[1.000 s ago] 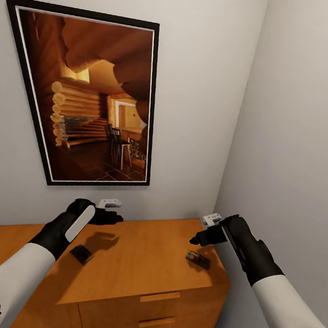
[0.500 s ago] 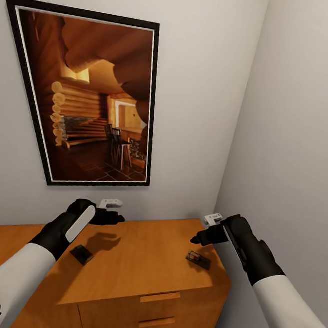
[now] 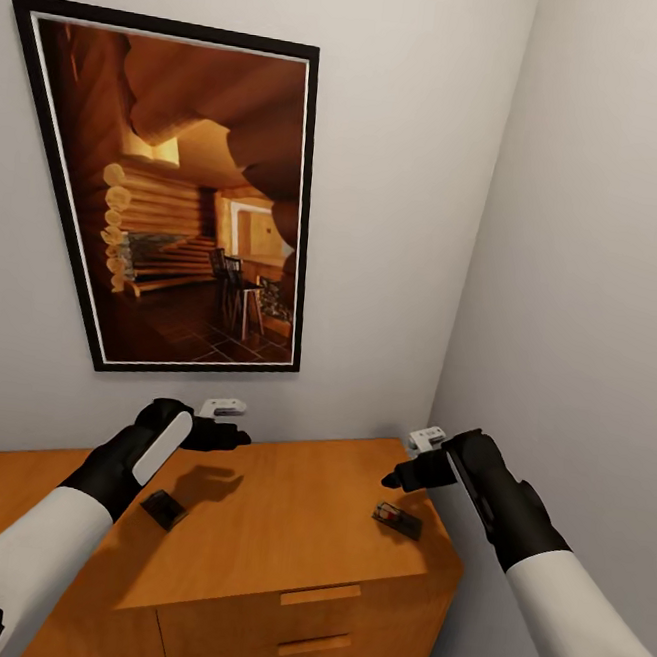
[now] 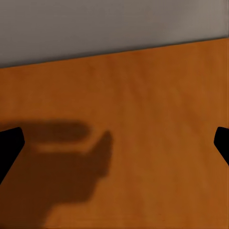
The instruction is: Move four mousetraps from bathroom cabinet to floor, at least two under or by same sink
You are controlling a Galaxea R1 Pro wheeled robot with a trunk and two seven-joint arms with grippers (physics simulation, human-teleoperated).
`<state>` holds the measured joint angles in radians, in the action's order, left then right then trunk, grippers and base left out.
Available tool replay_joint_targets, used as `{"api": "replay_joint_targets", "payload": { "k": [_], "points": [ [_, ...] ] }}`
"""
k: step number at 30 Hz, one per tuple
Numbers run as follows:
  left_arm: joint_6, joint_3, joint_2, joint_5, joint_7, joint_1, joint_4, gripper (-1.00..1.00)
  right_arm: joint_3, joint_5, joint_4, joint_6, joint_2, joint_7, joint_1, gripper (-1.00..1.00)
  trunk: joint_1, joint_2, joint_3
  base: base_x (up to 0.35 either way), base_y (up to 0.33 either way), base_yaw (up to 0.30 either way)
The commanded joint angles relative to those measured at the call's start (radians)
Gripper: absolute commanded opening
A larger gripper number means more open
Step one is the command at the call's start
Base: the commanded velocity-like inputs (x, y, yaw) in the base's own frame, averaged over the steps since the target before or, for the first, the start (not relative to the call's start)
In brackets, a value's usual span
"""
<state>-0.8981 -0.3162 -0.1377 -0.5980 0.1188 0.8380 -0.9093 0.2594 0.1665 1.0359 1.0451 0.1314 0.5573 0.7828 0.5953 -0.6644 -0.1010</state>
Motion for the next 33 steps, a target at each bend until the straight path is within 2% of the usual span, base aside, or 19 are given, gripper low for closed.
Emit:
{"api": "replay_joint_targets", "payload": {
  "k": [1, 7, 10, 17, 26, 33],
  "points": [
    [-0.002, -0.004, -0.001, -0.011, 0.010, 0.001, -0.001, 1.00, 0.003, 0.010, 0.001, 0.002, 0.001, 0.009, 0.001, 1.00, 0.000, -0.002, -0.002, 0.000, 0.000, 0.000],
    [-0.001, -0.004, 0.011, -0.010, 0.010, 0.001, 0.007, 1.00, 0.005, 0.008, -0.019, 0.002, 0.001, 0.009, 0.001, 1.00, 0.000, -0.002, -0.002, 0.000, 0.000, 0.000],
    [0.011, -0.004, 0.027, -0.007, 0.010, 0.001, 0.038, 1.00, 0.007, 0.008, -0.072, 0.002, 0.001, 0.010, 0.002, 1.00, 0.000, -0.002, -0.002, 0.000, 0.000, 0.000],
    [0.098, -0.022, 0.064, -0.002, 0.010, 0.001, 0.128, 1.00, 0.007, 0.008, -0.178, 0.002, 0.001, 0.018, 0.027, 1.00, 0.000, -0.002, -0.002, 0.000, 0.000, 0.000],
    [0.129, -0.061, 0.074, -0.001, 0.008, 0.001, 0.153, 1.00, 0.007, 0.010, -0.204, 0.002, 0.006, 0.023, 0.044, 1.00, 0.000, -0.002, -0.002, 0.000, 0.000, 0.000],
    [0.131, -0.067, 0.076, -0.001, 0.007, 0.001, 0.154, 1.00, 0.007, 0.011, -0.206, 0.002, 0.008, 0.025, 0.059, 1.00, 0.000, -0.002, -0.002, 0.000, 0.000, 0.000]
  ]
}}
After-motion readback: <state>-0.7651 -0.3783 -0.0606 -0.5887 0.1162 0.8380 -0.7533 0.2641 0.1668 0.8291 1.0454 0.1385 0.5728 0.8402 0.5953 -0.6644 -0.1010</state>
